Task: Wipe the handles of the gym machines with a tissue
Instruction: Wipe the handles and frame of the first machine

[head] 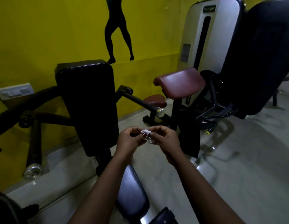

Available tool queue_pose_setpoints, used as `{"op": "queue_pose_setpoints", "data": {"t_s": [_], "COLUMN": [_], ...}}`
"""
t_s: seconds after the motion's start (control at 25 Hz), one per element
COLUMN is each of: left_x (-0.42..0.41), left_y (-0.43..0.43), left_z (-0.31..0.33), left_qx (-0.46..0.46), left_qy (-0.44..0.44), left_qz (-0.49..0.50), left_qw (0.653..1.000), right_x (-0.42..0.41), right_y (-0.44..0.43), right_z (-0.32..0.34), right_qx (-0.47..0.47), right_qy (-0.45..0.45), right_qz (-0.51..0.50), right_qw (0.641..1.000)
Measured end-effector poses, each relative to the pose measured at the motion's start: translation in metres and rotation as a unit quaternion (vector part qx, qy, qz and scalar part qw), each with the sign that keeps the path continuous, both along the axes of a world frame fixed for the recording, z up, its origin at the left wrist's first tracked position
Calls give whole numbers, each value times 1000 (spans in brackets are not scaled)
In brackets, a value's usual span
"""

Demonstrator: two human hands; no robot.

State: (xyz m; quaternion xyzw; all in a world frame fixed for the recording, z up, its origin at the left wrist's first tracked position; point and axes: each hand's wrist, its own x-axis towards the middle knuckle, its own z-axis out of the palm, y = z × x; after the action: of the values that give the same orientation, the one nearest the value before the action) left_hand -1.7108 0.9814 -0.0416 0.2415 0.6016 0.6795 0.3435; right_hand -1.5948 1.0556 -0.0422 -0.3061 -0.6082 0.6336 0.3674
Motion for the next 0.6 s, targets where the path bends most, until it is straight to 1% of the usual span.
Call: {"op": "queue_pose_setpoints", "data": {"t_s": [0.16, 0.32, 0.4, 0.52, 0.6], "left_x": [3, -7, -13, -26, -35], "left_y": [51, 114, 143, 176, 192], "left_z": [-4, -10, -11, -17, -23], "left_qx": [2, -13, -35, -76, -103], "left_qy": [-4, -17, -17, -10, 1], "left_qz": [9, 13, 8, 38, 65], "left_qw": [1000, 1000, 999, 996, 993], "right_x": [0, -7, -14, -31, -45], "right_y": [48, 105, 136, 181, 210], "right_z": [-4, -4, -9, -18, -23], "right_qx": [112, 182, 213, 247, 300], "right_qy": [-69, -106, -131, -166, -190], "right_qz": [2, -14, -25, -68, -111], "right_qw": [991, 977, 968, 952, 928]}}
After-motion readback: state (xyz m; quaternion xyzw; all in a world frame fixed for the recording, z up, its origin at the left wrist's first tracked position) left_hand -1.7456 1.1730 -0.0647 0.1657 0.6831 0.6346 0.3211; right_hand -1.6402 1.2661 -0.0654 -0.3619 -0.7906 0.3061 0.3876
